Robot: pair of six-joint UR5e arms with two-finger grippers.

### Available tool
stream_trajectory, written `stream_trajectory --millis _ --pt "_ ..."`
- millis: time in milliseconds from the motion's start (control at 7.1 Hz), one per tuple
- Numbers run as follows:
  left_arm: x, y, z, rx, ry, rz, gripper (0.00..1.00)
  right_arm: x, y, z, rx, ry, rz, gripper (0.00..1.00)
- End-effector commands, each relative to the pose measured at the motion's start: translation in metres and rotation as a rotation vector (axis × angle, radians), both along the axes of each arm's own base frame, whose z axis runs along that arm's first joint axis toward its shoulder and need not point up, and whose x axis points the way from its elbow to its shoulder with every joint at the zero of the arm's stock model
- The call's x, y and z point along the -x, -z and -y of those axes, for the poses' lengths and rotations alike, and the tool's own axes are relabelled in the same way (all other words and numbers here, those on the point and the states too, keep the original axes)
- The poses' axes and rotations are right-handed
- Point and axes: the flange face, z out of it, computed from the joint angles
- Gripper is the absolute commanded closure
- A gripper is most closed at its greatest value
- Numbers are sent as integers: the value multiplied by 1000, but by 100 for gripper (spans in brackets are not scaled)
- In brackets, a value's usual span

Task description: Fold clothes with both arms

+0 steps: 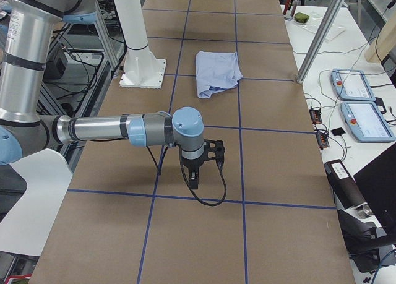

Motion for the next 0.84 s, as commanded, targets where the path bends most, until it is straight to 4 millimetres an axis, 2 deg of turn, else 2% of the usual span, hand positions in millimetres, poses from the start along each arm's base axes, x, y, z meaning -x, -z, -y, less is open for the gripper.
stream_trajectory --millis 0,141,422,704 --pt "5 3 0 -12 7 18 0 0 -2 -2 -23 2 0 0" --pt "10 -2 -3 -6 14 24 0 0 -3 -2 -22 2 0 0" --pt "18 -11 -8 0 12 151 0 0 -6 -1 -17 2 0 0" --pt "19 -9 -7 0 17 155 0 0 -6 -2 -16 2 0 0"
